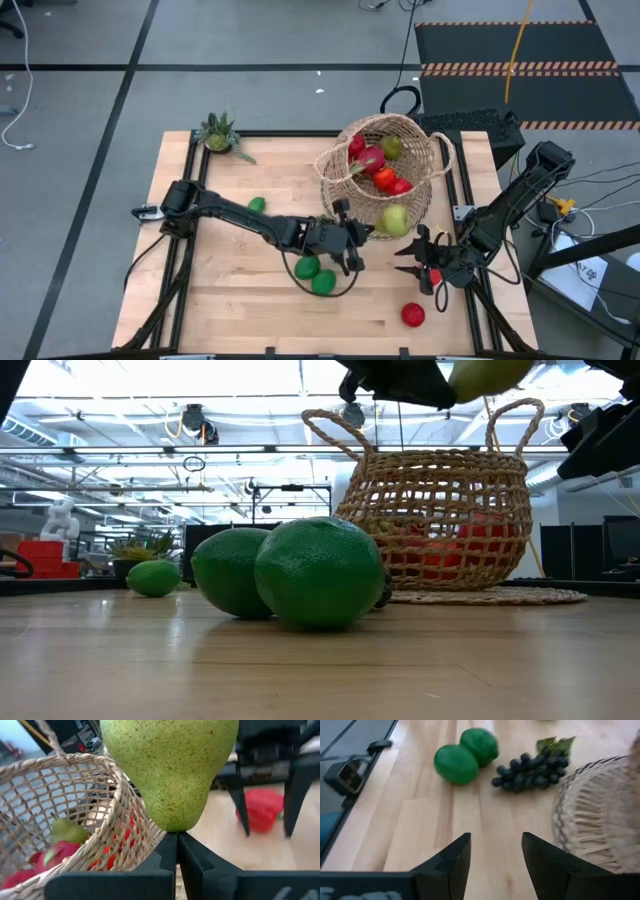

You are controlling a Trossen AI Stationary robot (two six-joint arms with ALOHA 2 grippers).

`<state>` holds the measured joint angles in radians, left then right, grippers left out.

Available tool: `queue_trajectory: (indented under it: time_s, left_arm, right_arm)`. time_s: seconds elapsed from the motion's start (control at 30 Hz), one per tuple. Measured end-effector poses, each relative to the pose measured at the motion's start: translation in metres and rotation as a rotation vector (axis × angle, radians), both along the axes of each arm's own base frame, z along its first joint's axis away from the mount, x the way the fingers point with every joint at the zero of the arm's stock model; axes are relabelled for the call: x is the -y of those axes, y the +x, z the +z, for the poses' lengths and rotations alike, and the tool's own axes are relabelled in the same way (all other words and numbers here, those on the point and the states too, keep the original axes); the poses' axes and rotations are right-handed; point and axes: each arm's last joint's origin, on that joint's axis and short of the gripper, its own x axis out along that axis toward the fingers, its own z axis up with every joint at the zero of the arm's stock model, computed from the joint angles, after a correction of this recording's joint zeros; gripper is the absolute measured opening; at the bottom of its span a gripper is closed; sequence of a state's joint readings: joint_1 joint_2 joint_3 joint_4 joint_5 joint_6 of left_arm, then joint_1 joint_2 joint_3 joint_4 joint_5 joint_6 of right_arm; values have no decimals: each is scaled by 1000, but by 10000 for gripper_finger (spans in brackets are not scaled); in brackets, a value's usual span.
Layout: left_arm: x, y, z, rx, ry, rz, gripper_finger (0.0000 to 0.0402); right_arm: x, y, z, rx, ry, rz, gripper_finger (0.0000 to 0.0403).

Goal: Build produce basket
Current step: Put the green pear into the brown basket

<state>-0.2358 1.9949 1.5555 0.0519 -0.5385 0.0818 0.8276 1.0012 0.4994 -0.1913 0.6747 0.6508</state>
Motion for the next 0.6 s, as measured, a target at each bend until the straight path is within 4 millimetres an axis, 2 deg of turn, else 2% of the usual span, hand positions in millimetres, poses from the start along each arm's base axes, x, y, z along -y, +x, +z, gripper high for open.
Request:
queue_trajectory:
  time_s: [0.3,0.6]
  left_arm:
    - [-6,4,7,151,-211,77,9]
    - [-5,5,13,291,-459,137,9]
  right_arm:
    - [3,1,2,62,-13,-103,171]
    - [1,3,5,104,-4,-114,171]
